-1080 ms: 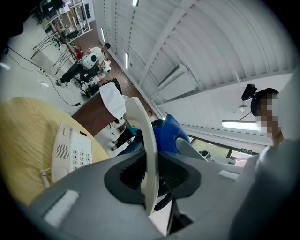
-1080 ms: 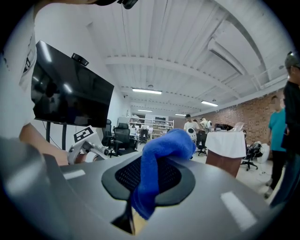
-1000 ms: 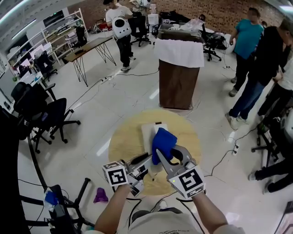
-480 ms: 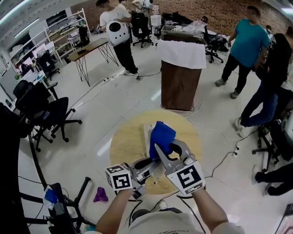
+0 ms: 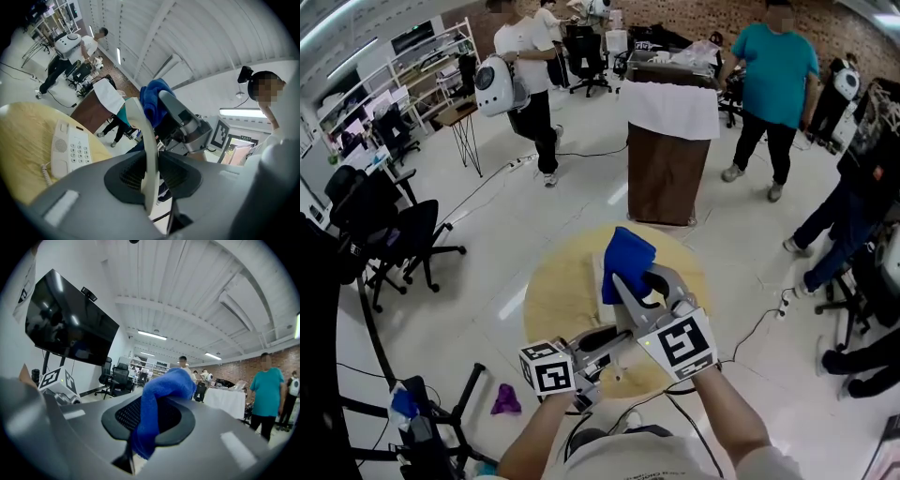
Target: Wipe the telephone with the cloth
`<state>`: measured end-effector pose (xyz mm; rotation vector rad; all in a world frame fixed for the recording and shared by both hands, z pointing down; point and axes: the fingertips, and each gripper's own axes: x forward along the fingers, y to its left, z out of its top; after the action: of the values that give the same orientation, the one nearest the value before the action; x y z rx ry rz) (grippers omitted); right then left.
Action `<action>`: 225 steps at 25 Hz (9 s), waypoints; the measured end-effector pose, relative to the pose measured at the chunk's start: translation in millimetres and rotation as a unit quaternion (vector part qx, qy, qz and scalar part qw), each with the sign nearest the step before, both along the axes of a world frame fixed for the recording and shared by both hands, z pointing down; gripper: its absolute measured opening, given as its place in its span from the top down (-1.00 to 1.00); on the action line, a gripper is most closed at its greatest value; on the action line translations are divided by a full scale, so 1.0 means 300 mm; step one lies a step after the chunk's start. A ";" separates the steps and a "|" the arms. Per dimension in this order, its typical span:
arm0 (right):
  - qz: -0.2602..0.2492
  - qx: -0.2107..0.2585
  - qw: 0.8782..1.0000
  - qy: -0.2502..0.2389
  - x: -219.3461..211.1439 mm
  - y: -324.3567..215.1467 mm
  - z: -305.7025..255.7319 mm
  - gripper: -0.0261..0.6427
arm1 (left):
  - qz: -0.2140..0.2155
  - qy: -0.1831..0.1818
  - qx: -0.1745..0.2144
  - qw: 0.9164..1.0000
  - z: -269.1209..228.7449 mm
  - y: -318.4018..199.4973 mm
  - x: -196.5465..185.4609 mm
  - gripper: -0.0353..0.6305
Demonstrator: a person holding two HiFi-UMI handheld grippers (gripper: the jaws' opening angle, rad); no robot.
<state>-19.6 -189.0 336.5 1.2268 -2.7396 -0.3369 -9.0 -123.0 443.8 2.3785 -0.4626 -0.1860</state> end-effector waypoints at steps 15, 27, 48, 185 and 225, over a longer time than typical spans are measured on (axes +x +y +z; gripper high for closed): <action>-0.056 -0.009 0.998 -0.004 -0.090 0.049 -0.031 0.73 | -0.013 -0.022 -0.004 1.000 0.024 -0.024 0.001 0.65; -0.124 -0.067 0.989 0.050 -0.225 0.179 0.109 0.73 | -0.023 -0.045 0.013 0.999 0.030 -0.038 -0.017 0.65; -0.108 -0.032 0.993 0.043 -0.227 0.044 0.021 0.73 | -0.016 -0.057 0.025 0.998 0.030 0.017 -0.035 0.65; -0.060 -0.284 0.934 -0.209 0.070 0.128 0.419 0.73 | -0.055 0.072 0.019 0.996 -0.179 -0.120 -0.168 0.65; -0.126 -0.349 0.877 -0.304 0.015 -0.141 0.246 0.73 | 0.024 0.065 0.004 0.998 -0.042 0.043 -0.118 0.65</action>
<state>-15.1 -231.3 410.4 0.8506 -3.0222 1.1167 -44.5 -109.9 431.2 2.3661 -0.3428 -0.3194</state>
